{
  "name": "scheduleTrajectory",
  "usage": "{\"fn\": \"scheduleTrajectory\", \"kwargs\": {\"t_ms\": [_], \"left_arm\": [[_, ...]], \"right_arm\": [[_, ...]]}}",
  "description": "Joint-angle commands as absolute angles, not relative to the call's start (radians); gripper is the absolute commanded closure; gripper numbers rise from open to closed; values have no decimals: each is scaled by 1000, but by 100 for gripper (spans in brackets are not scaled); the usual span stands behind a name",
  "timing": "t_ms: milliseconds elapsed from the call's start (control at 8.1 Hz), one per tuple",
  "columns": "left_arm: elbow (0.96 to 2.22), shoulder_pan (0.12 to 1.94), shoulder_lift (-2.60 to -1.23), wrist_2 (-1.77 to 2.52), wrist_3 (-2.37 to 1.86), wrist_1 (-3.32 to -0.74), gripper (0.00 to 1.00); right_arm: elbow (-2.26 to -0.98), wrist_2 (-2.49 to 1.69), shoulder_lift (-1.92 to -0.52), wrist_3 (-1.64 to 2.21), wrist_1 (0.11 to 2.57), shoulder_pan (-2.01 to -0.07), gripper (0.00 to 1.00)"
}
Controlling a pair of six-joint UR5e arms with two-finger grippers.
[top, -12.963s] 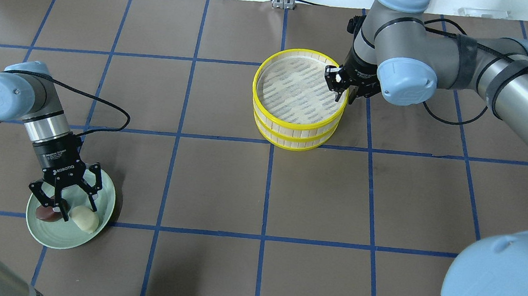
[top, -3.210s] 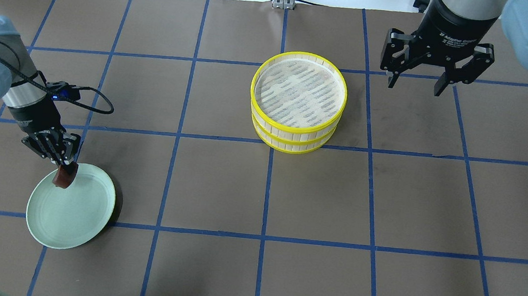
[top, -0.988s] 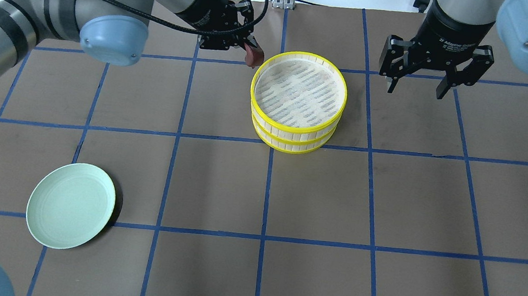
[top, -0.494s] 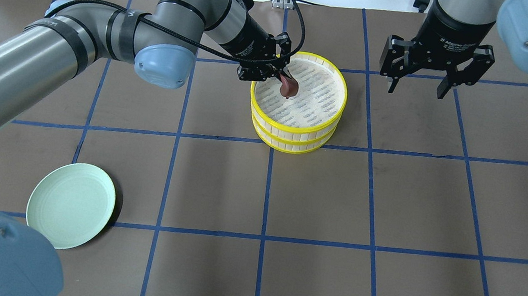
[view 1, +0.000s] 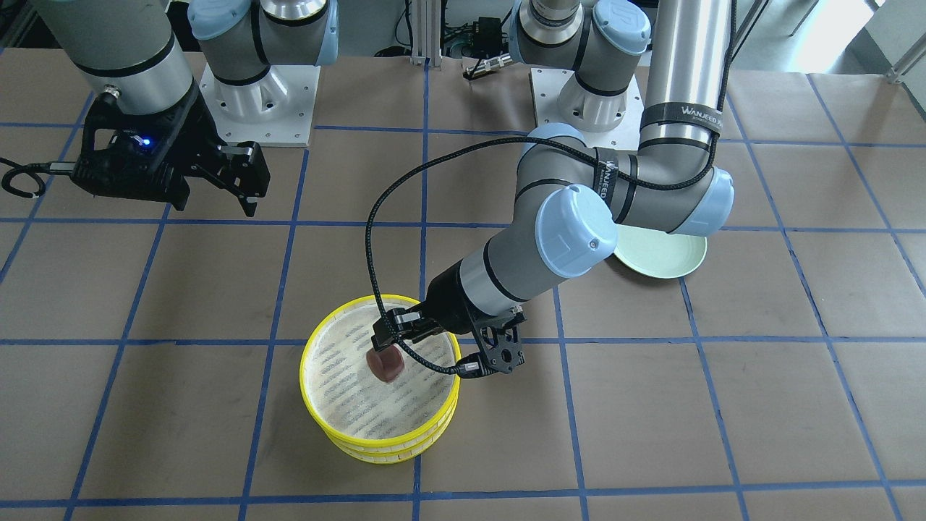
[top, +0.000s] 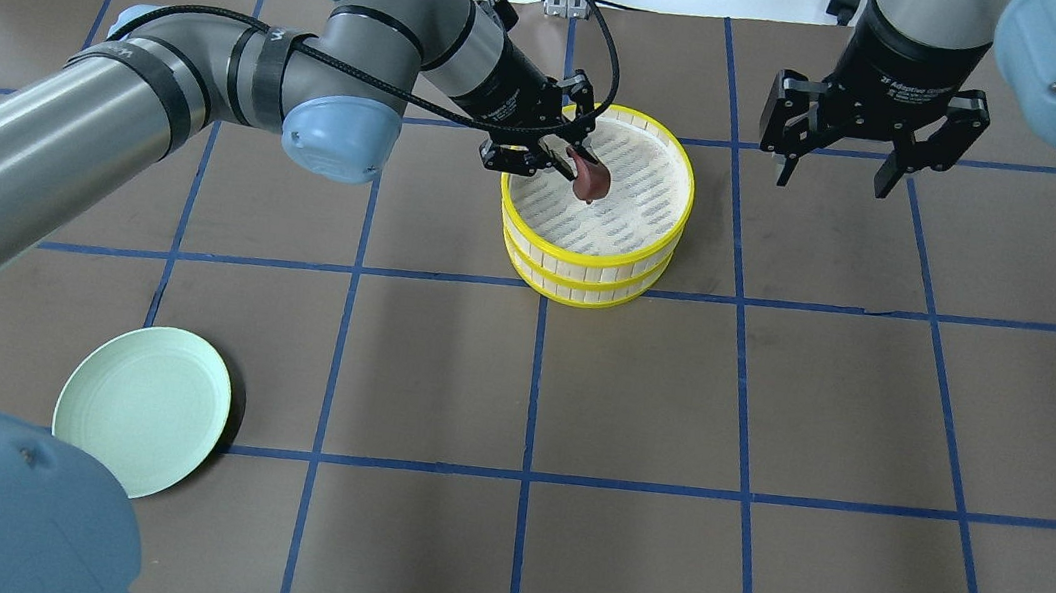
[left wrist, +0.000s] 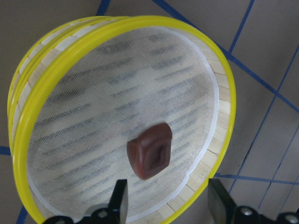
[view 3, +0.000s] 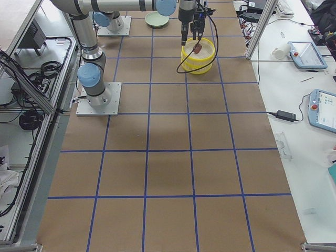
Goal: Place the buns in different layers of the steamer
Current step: 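Lower the brown bun into the top tier and open the left gripper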
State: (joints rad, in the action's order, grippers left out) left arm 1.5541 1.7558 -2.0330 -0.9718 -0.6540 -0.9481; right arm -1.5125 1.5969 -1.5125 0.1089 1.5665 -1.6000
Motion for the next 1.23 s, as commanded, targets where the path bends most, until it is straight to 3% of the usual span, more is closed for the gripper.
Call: {"fn": "scheduleTrajectory", "kwargs": {"t_ms": [0, 494, 1111], "left_arm": [[1548, 1755, -2031, -973, -657, -948, 1], [1540, 1720, -1968, -1153, -591, -1004, 1], [1554, 1536, -1679, -1544, -96, -1541, 0]], "right_arm": [[-1513, 1597, -1513, 109, 1566, -1600, 17], [-1513, 1597, -1513, 109, 1566, -1600, 16], [-1513, 1595, -1513, 109, 1568, -1600, 16]]}}
